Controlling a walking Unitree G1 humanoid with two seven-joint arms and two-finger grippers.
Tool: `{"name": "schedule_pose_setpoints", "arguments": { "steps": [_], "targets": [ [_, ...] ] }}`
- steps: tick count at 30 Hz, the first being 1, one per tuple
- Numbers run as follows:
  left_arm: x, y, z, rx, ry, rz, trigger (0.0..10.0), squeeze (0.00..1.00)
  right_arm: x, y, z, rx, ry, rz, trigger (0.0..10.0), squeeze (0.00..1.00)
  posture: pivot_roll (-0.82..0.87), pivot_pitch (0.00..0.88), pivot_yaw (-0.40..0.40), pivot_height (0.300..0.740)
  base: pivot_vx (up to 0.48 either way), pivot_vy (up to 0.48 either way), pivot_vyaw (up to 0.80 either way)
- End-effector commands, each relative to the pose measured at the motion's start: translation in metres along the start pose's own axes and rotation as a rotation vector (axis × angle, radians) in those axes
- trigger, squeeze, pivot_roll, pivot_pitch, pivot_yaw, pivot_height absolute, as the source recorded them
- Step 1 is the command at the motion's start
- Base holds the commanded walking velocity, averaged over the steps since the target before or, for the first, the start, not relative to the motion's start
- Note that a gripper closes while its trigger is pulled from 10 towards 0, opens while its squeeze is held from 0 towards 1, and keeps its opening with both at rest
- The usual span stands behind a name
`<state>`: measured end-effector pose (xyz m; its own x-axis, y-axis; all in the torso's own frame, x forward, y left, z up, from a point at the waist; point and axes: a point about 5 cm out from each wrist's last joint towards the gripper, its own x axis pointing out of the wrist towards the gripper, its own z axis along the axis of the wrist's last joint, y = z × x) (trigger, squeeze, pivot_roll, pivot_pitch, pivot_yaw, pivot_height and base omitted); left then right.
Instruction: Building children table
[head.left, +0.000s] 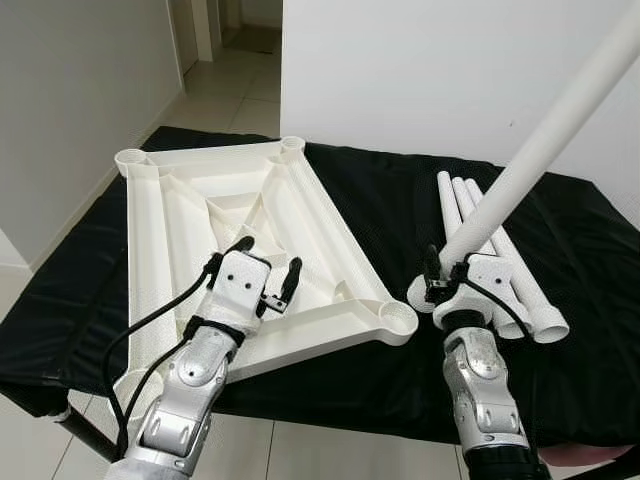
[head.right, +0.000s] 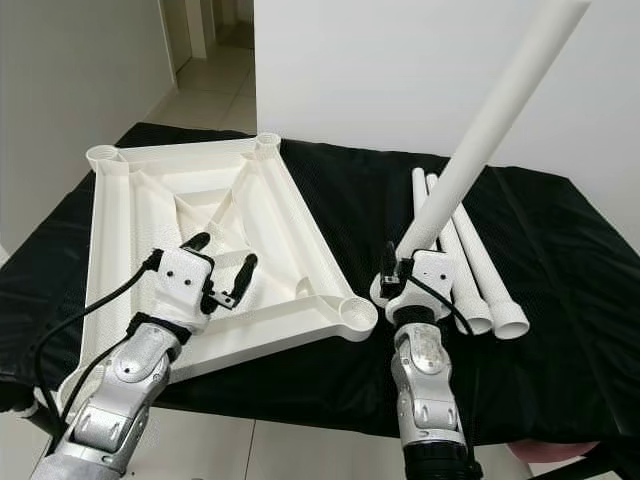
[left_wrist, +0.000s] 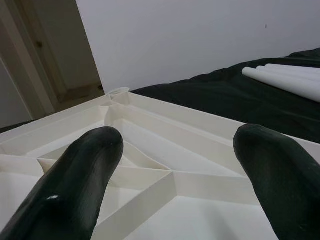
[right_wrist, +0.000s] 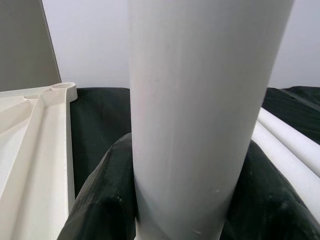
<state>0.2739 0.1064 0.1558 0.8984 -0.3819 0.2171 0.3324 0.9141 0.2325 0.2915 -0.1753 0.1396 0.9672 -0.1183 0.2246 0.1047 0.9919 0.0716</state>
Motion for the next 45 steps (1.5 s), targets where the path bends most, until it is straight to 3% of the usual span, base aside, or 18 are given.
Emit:
{"name": "schedule_pose_setpoints", "arguments": {
  "steps": [1,45],
  "targets": [
    [0.0003,-0.0041,0.0006,-0.015,0.002,-0.043,10.0,0.00,-0.0015,-0.0027,-0.0023,-0.010,0.016,-0.009,10.0,0.00,0.03,0.000,-0.035,0.740,0.000,0.000,0.00],
    [0.0002,-0.0097,0.0012,-0.029,-0.010,-0.062,10.0,0.00,-0.0068,0.0010,-0.0068,-0.034,0.046,0.004,10.0,0.00,0.02,0.000,-0.041,0.740,0.000,0.000,0.00]
  ]
}}
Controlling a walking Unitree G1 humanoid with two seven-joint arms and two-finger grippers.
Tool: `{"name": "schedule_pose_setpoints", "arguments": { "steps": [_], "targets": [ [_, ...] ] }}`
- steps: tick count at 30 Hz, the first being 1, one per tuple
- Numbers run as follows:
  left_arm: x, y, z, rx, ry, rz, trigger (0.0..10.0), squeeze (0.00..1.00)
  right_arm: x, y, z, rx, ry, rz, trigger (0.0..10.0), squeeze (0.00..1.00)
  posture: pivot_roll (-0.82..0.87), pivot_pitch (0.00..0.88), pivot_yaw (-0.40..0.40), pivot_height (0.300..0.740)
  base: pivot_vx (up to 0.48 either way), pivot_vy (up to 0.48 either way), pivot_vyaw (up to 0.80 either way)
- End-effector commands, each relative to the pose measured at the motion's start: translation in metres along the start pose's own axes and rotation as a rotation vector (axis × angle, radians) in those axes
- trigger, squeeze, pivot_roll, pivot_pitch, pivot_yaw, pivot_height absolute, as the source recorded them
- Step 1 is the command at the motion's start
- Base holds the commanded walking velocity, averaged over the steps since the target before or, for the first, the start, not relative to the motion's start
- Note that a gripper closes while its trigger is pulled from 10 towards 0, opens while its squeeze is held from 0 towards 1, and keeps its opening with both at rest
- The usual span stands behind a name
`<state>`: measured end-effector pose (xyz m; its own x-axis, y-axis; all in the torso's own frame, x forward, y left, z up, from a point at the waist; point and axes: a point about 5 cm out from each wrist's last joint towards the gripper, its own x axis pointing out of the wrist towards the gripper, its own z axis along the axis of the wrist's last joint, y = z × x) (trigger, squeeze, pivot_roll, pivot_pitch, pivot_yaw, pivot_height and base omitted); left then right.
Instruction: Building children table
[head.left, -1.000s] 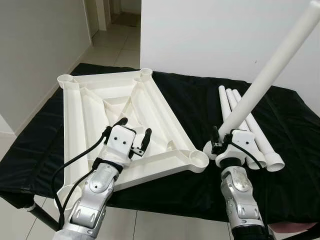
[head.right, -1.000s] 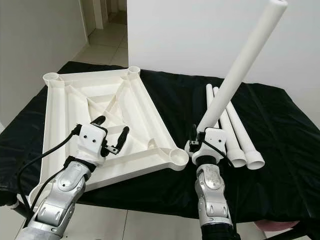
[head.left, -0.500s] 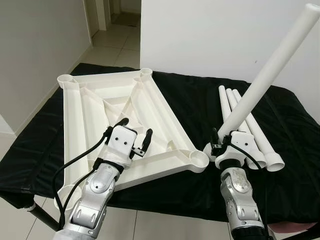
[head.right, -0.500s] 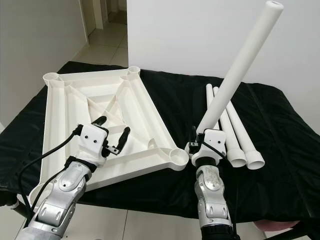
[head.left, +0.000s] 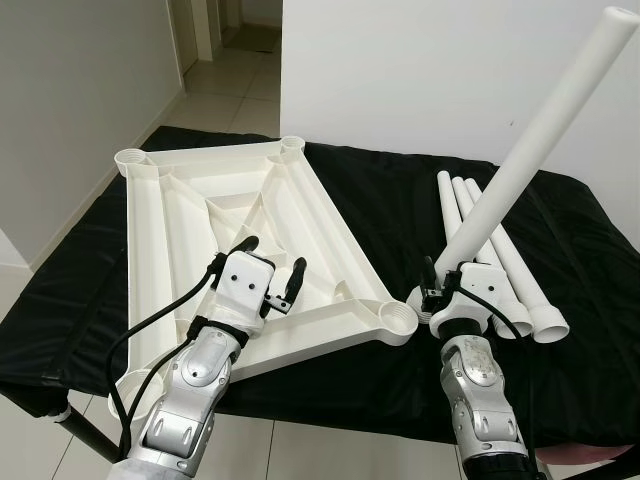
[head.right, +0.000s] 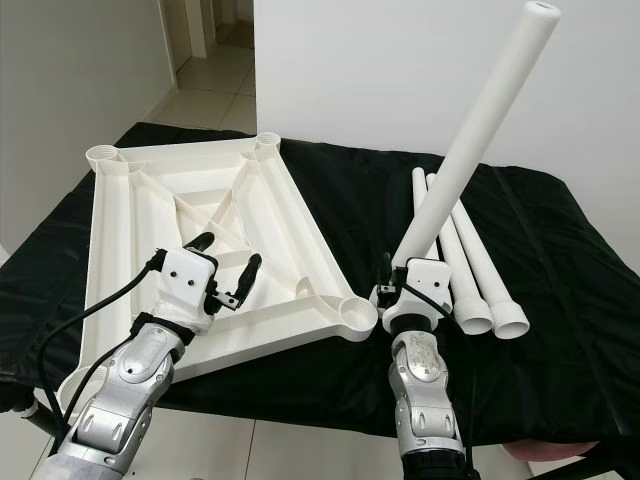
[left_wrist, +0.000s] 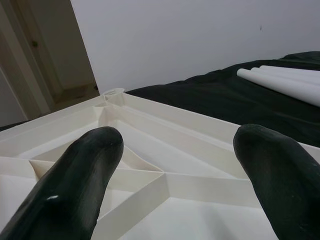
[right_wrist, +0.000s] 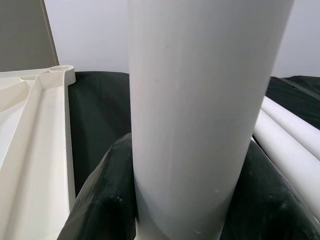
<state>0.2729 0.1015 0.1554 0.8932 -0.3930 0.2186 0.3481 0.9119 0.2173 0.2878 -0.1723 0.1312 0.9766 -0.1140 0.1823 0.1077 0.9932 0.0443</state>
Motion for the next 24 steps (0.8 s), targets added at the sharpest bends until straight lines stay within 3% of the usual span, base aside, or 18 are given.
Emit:
{"name": "schedule_pose_setpoints", "arguments": {
  "steps": [1,10,15,24],
  "targets": [
    [-0.001,-0.005,0.001,-0.014,-0.005,-0.054,10.0,0.00,-0.001,-0.001,0.000,-0.008,0.003,0.002,10.0,0.00,0.02,0.000,-0.041,0.740,0.000,0.000,0.00],
    [-0.005,-0.008,-0.003,0.006,0.004,-0.093,10.0,0.00,-0.002,0.000,0.000,-0.009,0.005,0.003,10.0,0.00,0.02,0.000,-0.042,0.740,0.000,0.000,0.00],
    [-0.014,-0.021,-0.013,0.090,0.039,-0.257,10.0,0.00,0.000,0.000,0.000,-0.011,0.002,0.003,10.0,0.00,0.02,0.000,-0.041,0.740,0.000,0.000,0.00],
    [-0.017,-0.031,-0.022,0.091,0.106,-0.384,10.0,0.00,0.006,0.000,0.007,-0.021,-0.020,0.009,10.0,0.00,0.02,0.000,-0.040,0.740,0.000,0.000,0.00]
  ]
}}
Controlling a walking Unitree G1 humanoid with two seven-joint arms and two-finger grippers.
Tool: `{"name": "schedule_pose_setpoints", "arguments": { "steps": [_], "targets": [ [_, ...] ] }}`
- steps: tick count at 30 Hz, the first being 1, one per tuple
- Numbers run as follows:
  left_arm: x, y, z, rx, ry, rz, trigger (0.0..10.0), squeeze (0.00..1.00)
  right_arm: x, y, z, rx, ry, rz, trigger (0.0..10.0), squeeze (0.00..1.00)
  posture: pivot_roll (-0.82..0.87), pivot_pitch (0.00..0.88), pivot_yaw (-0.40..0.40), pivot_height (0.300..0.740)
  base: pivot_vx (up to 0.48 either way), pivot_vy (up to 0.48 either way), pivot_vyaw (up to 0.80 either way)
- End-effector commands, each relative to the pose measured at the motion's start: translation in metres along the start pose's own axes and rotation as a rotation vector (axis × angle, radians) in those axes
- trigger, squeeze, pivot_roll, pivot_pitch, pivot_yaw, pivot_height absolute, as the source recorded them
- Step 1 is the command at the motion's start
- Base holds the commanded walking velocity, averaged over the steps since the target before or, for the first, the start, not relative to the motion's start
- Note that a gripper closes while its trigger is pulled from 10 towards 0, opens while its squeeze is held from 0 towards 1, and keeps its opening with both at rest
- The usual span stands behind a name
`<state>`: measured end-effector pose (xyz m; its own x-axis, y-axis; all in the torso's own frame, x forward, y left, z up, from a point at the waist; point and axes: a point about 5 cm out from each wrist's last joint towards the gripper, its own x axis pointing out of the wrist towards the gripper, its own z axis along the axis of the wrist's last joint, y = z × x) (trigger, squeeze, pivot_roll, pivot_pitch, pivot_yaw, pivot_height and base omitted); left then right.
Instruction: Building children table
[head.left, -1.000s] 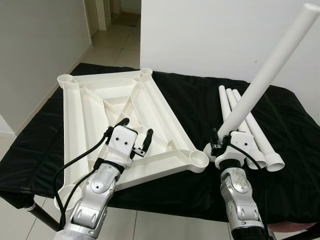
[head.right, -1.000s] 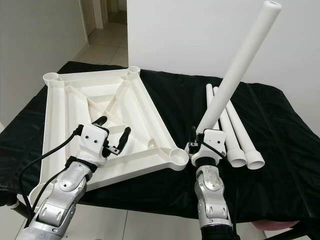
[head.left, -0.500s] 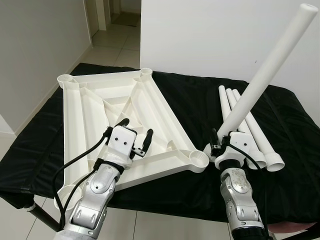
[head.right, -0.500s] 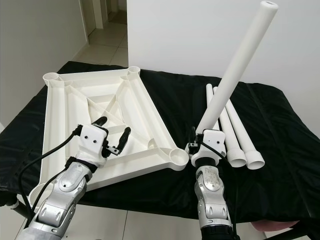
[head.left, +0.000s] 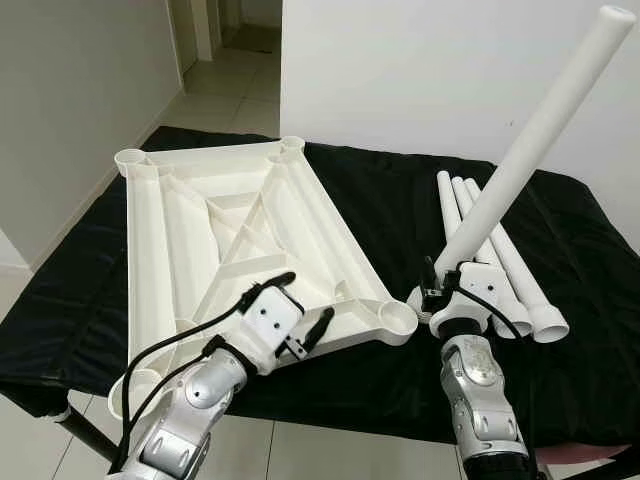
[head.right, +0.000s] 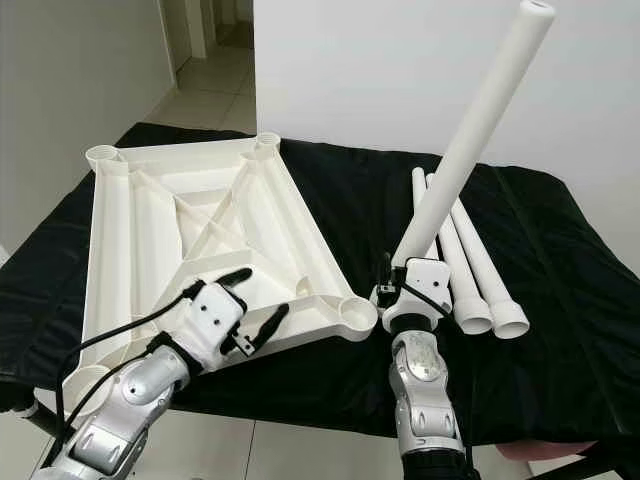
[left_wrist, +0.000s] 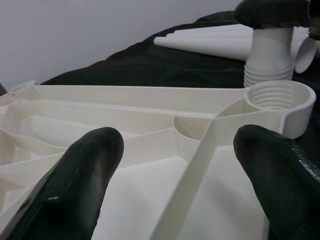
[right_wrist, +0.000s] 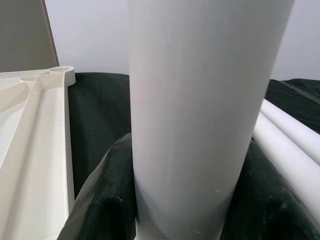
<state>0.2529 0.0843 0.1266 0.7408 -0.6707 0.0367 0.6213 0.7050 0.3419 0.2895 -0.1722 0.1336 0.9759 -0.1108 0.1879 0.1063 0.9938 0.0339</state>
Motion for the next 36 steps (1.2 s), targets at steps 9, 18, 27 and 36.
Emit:
{"name": "schedule_pose_setpoints", "arguments": {
  "steps": [9,18,27,36],
  "targets": [
    [0.006,0.001,0.004,-0.093,0.005,-0.049,10.0,0.00,0.021,0.010,0.027,-0.070,-0.066,0.078,10.0,0.00,0.00,0.000,-0.015,0.740,0.000,0.000,0.00],
    [0.007,0.003,0.013,-0.194,-0.019,-0.085,10.0,0.00,0.023,0.030,0.042,-0.091,-0.093,0.223,10.0,0.00,0.01,0.000,-0.039,0.740,0.000,0.000,0.00],
    [0.006,0.003,0.021,-0.277,-0.049,-0.120,10.0,0.00,0.015,0.037,0.043,-0.059,-0.083,0.301,10.0,0.00,0.00,0.000,-0.058,0.740,0.000,0.000,0.00],
    [-0.003,-0.004,0.006,-0.145,0.025,-0.152,10.0,0.00,0.008,0.028,0.040,-0.026,-0.046,0.305,10.0,0.00,0.01,0.000,-0.063,0.740,0.000,0.000,0.00]
  ]
}}
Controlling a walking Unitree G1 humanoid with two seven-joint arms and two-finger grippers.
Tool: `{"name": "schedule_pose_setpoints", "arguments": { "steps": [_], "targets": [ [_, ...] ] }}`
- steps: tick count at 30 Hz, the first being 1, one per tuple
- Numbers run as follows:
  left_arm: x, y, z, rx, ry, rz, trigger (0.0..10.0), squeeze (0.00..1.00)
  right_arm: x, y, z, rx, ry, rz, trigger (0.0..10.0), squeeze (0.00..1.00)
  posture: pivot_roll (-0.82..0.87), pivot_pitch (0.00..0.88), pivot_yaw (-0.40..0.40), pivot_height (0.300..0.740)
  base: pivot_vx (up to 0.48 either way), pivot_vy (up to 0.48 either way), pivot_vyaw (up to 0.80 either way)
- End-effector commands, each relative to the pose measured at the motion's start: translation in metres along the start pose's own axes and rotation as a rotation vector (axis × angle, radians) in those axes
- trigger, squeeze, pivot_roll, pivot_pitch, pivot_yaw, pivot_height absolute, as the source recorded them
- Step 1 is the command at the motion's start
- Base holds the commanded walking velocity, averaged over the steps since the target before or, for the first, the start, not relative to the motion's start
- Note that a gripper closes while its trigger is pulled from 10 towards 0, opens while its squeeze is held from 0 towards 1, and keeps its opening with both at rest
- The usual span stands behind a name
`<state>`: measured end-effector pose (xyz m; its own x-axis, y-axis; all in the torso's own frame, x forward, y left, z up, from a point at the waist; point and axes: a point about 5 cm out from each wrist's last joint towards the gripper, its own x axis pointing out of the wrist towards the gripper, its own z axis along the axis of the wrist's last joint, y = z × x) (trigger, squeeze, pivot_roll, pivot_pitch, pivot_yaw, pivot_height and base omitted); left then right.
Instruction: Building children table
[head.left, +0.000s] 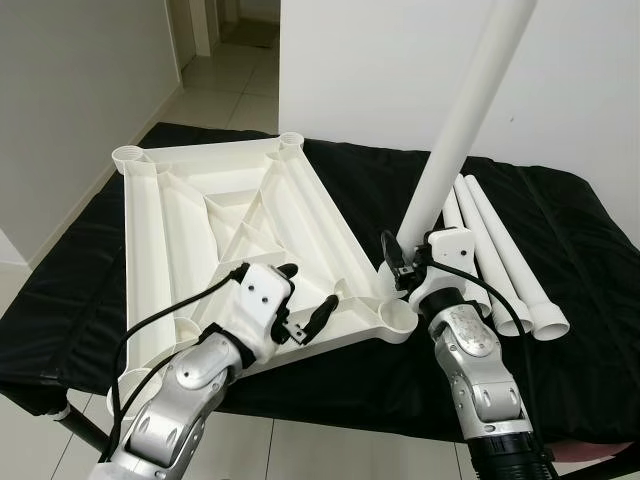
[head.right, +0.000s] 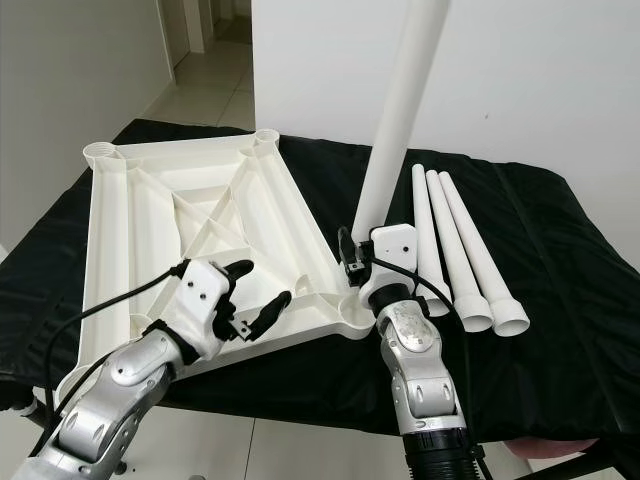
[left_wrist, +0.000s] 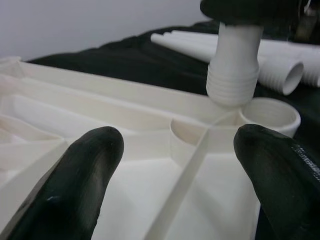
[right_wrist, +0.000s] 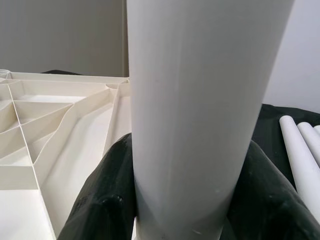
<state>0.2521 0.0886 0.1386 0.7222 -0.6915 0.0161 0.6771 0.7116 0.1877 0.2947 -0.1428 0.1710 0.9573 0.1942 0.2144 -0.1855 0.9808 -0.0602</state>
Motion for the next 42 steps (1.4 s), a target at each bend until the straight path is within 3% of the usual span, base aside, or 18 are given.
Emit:
{"name": "schedule_pose_setpoints", "arguments": {
  "steps": [1,5,12,18,27,42],
  "targets": [
    [0.000,-0.010,-0.006,0.017,0.022,-0.118,10.0,0.00,-0.001,-0.003,0.004,0.004,-0.016,-0.002,10.0,0.00,0.01,0.000,-0.063,0.740,0.000,0.000,0.00],
    [-0.006,-0.011,-0.015,0.014,0.081,-0.115,10.0,0.00,-0.001,-0.003,0.009,-0.009,-0.040,0.052,10.0,0.00,0.01,0.000,-0.049,0.740,0.000,0.000,0.00],
    [-0.005,-0.003,-0.004,-0.011,0.058,-0.086,10.0,0.00,0.000,-0.001,0.008,-0.004,-0.040,0.108,10.0,0.00,0.02,0.000,-0.033,0.740,0.000,0.000,0.00],
    [0.003,0.001,0.008,-0.046,-0.006,-0.061,10.0,0.00,-0.015,0.005,0.002,0.030,-0.010,0.169,10.0,0.00,0.02,0.000,-0.045,0.740,0.000,0.000,0.00],
    [0.005,-0.001,0.011,-0.045,-0.016,-0.072,10.0,0.00,-0.037,0.002,-0.005,0.029,0.032,0.183,10.0,0.00,0.00,0.000,-0.054,0.740,0.000,0.000,0.00],
    [0.009,0.003,0.018,-0.059,-0.043,-0.074,10.0,0.00,-0.034,-0.007,-0.019,-0.003,0.082,0.168,10.0,0.00,-0.01,0.000,-0.048,0.740,0.000,0.000,0.00]
  ]
}}
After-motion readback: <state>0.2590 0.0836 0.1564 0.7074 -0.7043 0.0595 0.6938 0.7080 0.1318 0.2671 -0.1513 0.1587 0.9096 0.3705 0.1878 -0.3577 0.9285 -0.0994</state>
